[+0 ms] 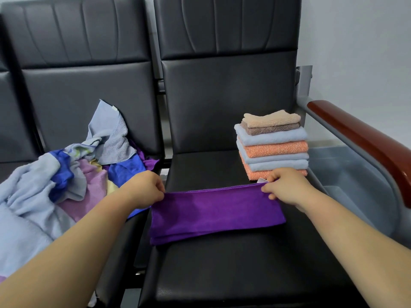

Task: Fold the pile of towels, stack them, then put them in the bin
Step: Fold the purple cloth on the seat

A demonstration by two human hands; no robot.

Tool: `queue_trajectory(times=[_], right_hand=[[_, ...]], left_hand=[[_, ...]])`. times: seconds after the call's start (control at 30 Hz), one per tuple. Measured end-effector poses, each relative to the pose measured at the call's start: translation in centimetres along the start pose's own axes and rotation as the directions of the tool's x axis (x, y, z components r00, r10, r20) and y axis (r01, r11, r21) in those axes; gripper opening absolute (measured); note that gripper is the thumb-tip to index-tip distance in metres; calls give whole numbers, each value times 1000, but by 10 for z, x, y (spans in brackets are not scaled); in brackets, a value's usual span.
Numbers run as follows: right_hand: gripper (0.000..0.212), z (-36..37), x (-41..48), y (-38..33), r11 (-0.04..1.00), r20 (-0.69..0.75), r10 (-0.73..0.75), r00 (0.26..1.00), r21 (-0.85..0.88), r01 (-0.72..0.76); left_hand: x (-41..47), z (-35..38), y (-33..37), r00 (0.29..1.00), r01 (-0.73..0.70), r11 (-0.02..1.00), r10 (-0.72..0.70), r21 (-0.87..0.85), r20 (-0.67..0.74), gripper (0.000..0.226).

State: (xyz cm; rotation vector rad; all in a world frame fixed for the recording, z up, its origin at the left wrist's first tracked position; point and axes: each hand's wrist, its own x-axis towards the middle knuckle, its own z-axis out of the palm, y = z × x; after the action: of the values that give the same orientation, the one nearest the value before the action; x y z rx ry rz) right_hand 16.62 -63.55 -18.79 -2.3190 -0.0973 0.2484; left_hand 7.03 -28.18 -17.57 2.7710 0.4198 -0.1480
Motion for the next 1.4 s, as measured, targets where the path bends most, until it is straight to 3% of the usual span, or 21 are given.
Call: queue_trajectory(times=[0.07,0.17,0.27,0.33,0.43,0.5,0.6,0.73,0.8,0.87,1.13,1.2,1.3,1.4], right_hand=[[15,-2,0,-3,994,15,12,1000,110,-13],[16,-6,-4,-15,985,-54,-93,994,142,100],[16,-11,-7,-28,965,-177,-204,963,130,229],[18,-17,-6,-35,938,-252,-202,946,230,261],[16,-25,-4,-35,913,-377,-216,901,250,323],[17,-27,-6,-29,909,-411,-241,879,221,353],[20,-21,-12,-8,956,-239,-265,934,59,286],[17,-8,-21,13,932,148,-220,964,-258,253],[16,0,-27,18,900,283,-171,944,-344,267],[13,6,-30,19,890,342,-128,931,-374,260],[12,4,-34,12,921,479,-60,876,-311,234],[28,4,-34,9,942,486,-30,873,-279,187],[53,5,-36,6,934,447,-6,894,-318,165],[39,4,-36,3,912,382,-16,924,-373,170]], left_hand=[[0,-4,0,1000,16,1000,-16,-17,-25,13],[0,-9,5,985,28,985,-56,-171,-162,13],[-4,-16,14,929,-23,933,-112,-358,-353,17],[-6,-22,19,869,-103,885,-141,-454,-473,20],[-9,-32,18,769,-208,873,-132,-441,-625,20],[-12,-29,13,741,-218,907,-86,-360,-666,18],[-15,-9,0,821,-226,943,51,-243,-569,16],[-24,24,-23,971,-190,982,190,8,-148,17],[-30,38,-31,982,-188,980,185,64,41,21],[-34,41,-33,976,-199,975,188,99,113,19],[-39,32,-30,953,-186,977,153,106,263,16],[-38,30,-26,953,-157,987,140,41,269,11],[-36,33,-14,973,-111,994,111,-11,200,15],[-31,44,0,994,-105,994,105,13,-23,10]])
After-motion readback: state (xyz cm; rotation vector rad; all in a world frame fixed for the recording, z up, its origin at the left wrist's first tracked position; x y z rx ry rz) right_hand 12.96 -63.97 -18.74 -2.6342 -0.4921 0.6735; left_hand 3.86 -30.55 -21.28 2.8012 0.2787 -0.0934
